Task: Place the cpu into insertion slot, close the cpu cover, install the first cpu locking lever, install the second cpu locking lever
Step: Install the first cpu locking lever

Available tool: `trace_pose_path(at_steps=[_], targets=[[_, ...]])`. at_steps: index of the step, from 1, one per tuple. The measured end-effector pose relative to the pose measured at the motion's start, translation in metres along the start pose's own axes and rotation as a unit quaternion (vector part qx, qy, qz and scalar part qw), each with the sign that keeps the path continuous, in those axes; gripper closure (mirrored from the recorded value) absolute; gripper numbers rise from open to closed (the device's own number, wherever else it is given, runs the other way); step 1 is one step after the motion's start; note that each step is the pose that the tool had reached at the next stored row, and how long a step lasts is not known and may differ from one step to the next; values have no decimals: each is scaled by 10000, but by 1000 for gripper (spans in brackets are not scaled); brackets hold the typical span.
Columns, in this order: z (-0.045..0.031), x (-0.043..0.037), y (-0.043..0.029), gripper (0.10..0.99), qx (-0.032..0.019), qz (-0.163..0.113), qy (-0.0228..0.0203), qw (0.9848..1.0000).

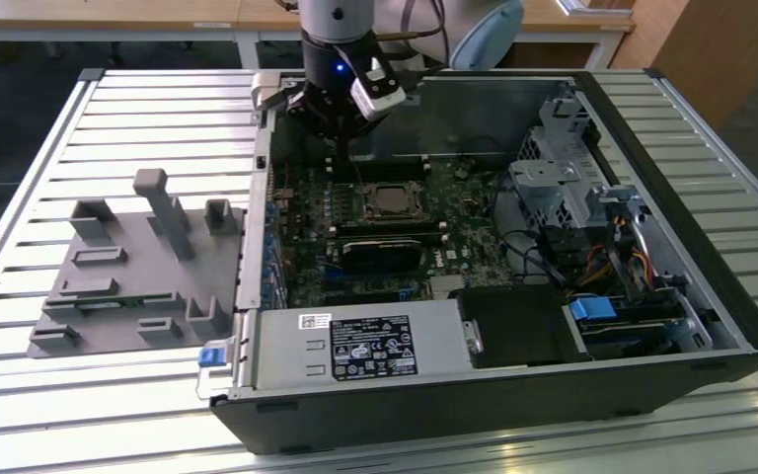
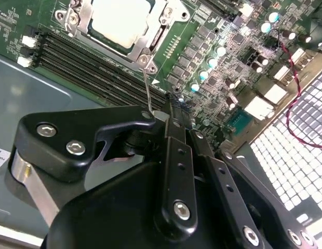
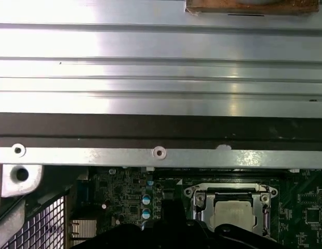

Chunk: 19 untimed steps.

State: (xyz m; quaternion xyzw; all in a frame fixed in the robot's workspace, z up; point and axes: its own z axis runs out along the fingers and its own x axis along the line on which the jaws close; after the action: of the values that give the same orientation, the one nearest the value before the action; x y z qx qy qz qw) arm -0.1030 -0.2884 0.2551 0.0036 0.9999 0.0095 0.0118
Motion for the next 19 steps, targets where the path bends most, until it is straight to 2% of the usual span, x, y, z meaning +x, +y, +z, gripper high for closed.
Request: trace_pose_path(at_steps=[3, 7, 17, 19], targets=[[3, -33, 4, 965, 0, 1, 2, 10000], [8, -116, 8, 965, 0, 0, 10, 10000], [32, -446, 26, 965, 0, 1, 54, 10000], [35, -470, 26, 965, -14, 1, 57, 10000]])
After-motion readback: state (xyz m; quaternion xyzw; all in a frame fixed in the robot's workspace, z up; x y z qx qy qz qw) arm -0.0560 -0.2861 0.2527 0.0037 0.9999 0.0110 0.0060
